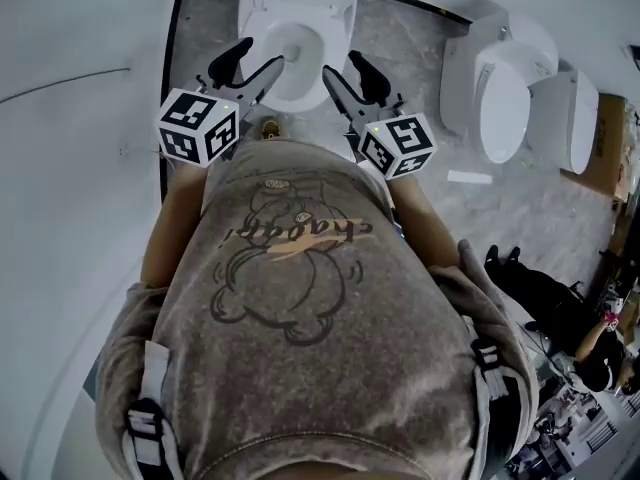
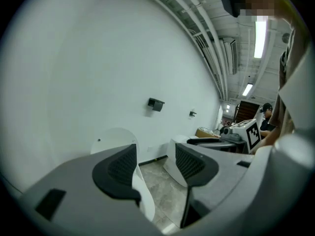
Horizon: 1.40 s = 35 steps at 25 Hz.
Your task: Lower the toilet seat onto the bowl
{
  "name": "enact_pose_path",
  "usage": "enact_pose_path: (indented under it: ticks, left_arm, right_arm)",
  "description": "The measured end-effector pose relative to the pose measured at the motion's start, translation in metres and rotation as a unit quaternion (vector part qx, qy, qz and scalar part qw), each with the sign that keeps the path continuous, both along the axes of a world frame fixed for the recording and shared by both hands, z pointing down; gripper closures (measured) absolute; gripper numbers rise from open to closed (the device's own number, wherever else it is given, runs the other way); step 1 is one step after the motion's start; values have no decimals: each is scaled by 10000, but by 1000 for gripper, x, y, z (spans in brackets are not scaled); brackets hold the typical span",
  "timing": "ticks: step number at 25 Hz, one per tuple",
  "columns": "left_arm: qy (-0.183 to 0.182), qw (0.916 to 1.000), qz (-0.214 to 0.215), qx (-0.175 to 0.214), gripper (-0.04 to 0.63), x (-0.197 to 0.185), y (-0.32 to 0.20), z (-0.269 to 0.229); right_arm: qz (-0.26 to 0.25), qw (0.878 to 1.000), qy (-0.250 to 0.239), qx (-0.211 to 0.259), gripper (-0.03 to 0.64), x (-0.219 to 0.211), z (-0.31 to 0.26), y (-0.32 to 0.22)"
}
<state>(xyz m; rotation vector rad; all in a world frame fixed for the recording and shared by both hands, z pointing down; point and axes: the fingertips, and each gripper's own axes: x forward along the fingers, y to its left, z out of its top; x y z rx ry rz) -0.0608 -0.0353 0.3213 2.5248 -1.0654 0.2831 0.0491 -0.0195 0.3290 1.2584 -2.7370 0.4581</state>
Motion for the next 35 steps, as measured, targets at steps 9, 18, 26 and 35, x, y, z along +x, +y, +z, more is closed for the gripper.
enact_pose_path:
  ticks: [9, 18, 26, 35]
  left_arm:
    - [373, 9957, -355, 766, 586, -25, 0, -28]
    - [203, 9940, -621, 874, 586, -31, 4, 11]
    - [169, 9962, -575, 633, 586, -25, 3, 21]
    - [63, 9962, -643, 587, 586, -26, 3, 20]
  right_arm:
    - [381, 9953, 97, 887, 589, 9, -31, 7]
    - [611, 9959, 93, 662, 589, 19, 2, 8]
    - [577, 9969, 107, 516, 591, 22, 12, 3]
    - [425, 9976, 159, 513, 591, 17, 13, -1]
